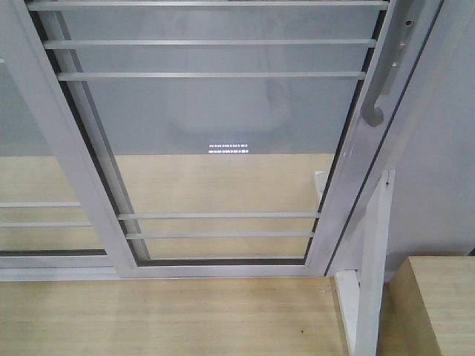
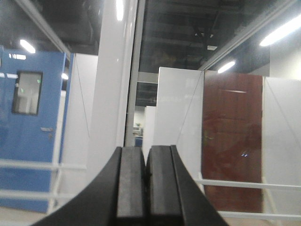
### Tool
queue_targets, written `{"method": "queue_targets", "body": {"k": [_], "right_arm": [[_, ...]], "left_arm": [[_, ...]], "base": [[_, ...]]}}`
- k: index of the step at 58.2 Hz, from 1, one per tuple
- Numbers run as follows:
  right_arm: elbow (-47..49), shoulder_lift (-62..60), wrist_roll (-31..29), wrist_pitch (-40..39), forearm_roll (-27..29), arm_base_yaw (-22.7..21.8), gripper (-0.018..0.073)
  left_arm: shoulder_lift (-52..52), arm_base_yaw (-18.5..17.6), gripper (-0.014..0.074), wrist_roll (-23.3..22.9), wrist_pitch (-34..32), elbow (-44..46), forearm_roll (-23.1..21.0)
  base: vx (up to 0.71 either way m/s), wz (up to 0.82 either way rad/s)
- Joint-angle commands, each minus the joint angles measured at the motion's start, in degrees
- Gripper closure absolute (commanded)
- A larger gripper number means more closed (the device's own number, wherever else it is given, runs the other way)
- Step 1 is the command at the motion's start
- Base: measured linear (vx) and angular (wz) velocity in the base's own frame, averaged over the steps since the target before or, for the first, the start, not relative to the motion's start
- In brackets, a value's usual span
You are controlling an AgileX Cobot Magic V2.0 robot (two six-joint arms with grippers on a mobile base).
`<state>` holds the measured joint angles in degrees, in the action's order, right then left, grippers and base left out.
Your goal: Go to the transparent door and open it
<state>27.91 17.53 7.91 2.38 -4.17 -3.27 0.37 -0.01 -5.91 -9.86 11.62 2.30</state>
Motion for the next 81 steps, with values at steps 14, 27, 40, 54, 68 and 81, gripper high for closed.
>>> {"method": "queue_targets", "body": {"k": [14,27,40,54,68,81], "right_arm": [[14.11,20.66,-0.16,-4.44,-1.10,-0.23,0.0564],[14.11,28.02,-0.36,-3.87,-1.75,-0.23,0.0561],[14.11,34.47,-3.31,-4.13,-6.24,-0.23,0.0505],[14.11,36.98,-3.25,-7.09,-7.97,-0.23,0.0288],[14.11,37.00,-2.11,-5.20,-6.21,-0.23,0.0137],[14.11,39.58,-2.81,-1.53,-6.71,-0.23,0.0137]], "left_arm": [[20.31,0.05,0.0603,1.56,-2.28,18.09,8.36],[35.91,0.05,0.0603,0.00,-3.07,21.27,7.74],[48.21,0.05,0.0601,-5.27,-2.57,21.27,7.84],[54.72,0.05,0.0531,-5.56,-2.87,21.27,7.84],[54.72,0.05,0.0318,-5.56,-2.93,21.27,7.86],[54.72,-0.09,0.0160,-5.66,-6.01,21.27,7.91]], "base": [[0.00,0.00],[0.00,0.00],[0.00,0.00],[0.00,0.00],[0.00,0.00],[0.00,0.00]]}}
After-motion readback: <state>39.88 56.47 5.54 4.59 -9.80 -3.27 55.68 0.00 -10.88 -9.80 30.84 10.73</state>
